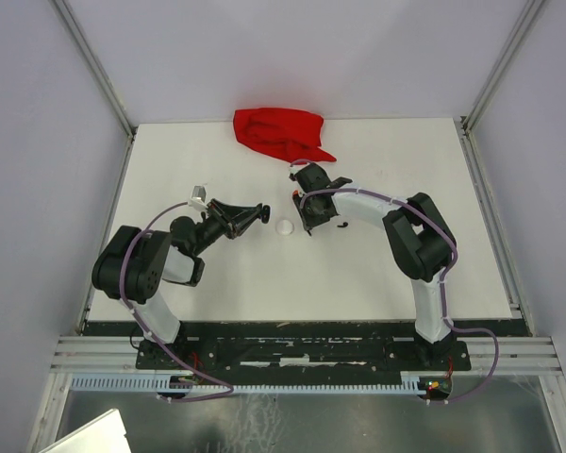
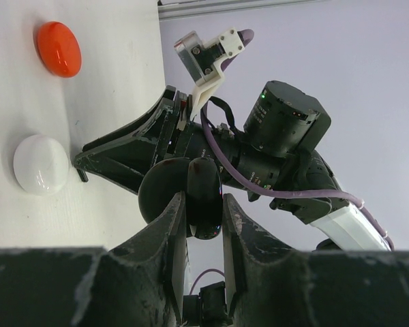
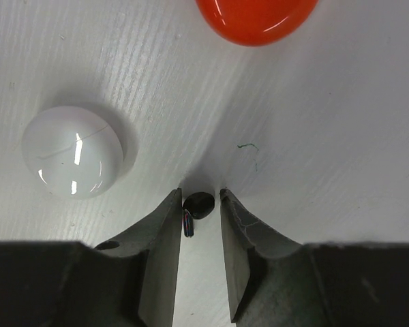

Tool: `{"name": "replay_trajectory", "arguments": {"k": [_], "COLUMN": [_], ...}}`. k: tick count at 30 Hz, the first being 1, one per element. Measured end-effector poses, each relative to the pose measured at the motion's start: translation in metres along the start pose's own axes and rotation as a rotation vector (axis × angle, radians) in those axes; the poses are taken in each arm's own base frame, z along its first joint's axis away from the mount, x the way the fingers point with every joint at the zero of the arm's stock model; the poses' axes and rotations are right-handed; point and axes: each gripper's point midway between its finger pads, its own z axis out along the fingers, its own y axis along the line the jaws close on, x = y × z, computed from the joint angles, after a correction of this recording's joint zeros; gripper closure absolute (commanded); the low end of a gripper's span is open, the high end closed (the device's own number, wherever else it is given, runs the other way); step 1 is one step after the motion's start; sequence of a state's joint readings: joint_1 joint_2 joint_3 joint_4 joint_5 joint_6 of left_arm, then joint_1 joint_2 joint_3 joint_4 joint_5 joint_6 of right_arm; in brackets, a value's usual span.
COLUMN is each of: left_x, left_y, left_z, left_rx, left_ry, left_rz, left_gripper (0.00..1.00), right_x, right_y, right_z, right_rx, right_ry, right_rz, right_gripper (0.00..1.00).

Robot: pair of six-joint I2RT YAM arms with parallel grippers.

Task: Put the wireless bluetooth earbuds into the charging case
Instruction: Pick up the earbud from the center of the board.

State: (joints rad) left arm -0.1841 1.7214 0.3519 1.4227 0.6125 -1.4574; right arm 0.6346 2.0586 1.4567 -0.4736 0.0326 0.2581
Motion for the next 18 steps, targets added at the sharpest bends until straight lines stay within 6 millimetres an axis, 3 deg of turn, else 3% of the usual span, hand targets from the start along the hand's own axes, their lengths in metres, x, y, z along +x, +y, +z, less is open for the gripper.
{"name": "replay_trajectory", "arguments": {"k": [5, 10, 18], "left_x": [-0.0013, -0.0016, -0.0016], "left_y": [0.0012, 0.0014, 0.0037], "left_z": [-0.0003, -0.0004, -0.0004], "left_rx": [-0.003, -0.003, -0.008], "left_ry": [-0.004, -0.004, -0.004], "left_rz": [-0.001, -0.002, -0.005], "left_gripper": [0.97, 0.97, 0.97], "right_x": [0.0016, 0.0025, -0.0018], "right_y": [0.0003, 0.0005, -0.0023], "right_z": [-0.0007, -0.0012, -0.006], "right_rx": [-0.002, -0.003, 0.007], "right_ry": [0.008, 0.013, -0.029], "right_rz": [0.0, 0.0, -0.002], "right_gripper": [0.72, 0.84, 0.87]}}
